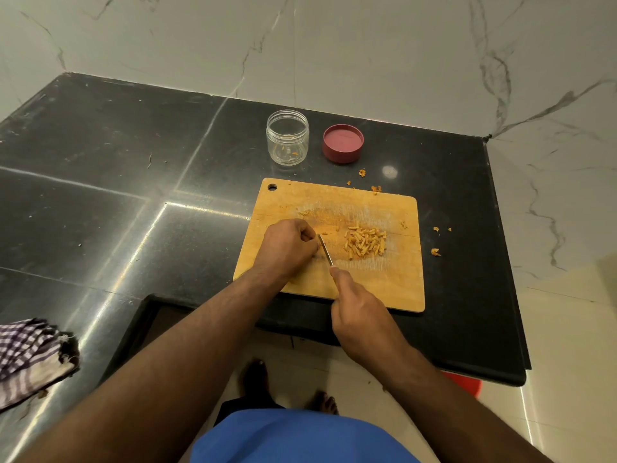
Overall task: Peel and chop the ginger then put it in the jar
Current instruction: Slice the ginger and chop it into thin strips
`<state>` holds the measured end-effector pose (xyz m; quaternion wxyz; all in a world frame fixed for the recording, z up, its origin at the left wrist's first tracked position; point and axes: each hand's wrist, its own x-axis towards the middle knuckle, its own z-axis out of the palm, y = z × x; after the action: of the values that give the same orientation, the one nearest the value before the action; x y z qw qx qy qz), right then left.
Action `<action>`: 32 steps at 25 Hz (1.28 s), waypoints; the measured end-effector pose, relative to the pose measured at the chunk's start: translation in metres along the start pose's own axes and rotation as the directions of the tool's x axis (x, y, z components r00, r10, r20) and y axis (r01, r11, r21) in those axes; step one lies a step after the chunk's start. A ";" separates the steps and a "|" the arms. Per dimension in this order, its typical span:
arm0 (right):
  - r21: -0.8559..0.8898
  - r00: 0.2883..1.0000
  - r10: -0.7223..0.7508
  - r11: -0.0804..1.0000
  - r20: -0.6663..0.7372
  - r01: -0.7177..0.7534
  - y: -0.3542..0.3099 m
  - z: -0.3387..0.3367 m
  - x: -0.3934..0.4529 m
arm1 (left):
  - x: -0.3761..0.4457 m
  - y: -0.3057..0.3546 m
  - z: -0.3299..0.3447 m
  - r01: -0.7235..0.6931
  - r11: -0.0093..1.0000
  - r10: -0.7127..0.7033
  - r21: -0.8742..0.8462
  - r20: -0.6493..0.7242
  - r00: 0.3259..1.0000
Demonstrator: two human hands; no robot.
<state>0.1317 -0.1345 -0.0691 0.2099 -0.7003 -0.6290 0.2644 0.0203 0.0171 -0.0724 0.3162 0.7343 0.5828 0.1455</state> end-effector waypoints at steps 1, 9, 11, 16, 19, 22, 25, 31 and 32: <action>-0.001 1.000 0.000 1.000 0.002 0.000 0.000 0.001 -0.008 | 0.000 0.000 0.001 0.004 1.000 -0.004 -0.001 -0.001 1.000; -0.430 0.979 -0.202 0.887 -0.035 0.168 0.016 -0.004 -0.022 | -0.001 -0.004 0.000 -0.021 1.000 0.022 -0.022 0.015 1.000; -0.249 0.982 -0.178 0.956 -0.057 0.158 0.007 -0.005 -0.016 | -0.001 -0.005 0.001 -0.017 1.000 0.017 -0.022 0.005 1.000; -0.090 0.987 -0.101 0.992 -0.126 0.090 0.000 -0.002 -0.001 | 0.000 -0.005 0.001 -0.012 1.000 0.012 -0.022 0.003 1.000; -0.060 0.995 -0.054 0.997 -0.081 0.050 -0.001 -0.001 0.003 | 0.000 -0.005 0.001 -0.018 0.999 0.019 -0.034 0.006 1.000; -0.048 1.000 -0.003 0.999 -0.021 0.002 -0.005 0.001 0.011 | 0.000 -0.006 0.002 -0.027 0.999 0.027 -0.026 -0.001 1.000; -0.026 1.000 0.021 0.999 -0.001 -0.021 -0.005 0.001 0.013 | 0.001 -0.005 0.002 -0.018 0.999 0.018 -0.031 -0.003 1.000; -0.106 0.996 0.083 0.991 0.010 -0.082 -0.003 0.001 -0.022 | -0.001 -0.004 0.002 0.000 0.999 0.000 -0.041 -0.005 1.000; -0.170 0.998 0.065 0.983 -0.022 -0.068 0.001 -0.002 -0.024 | -0.001 -0.004 0.002 -0.001 0.999 0.001 -0.036 0.006 1.000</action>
<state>0.1315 -0.1588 -0.0658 0.1453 -0.7385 -0.6238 0.2109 0.0180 0.0165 -0.0764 0.3309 0.7292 0.5789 0.1538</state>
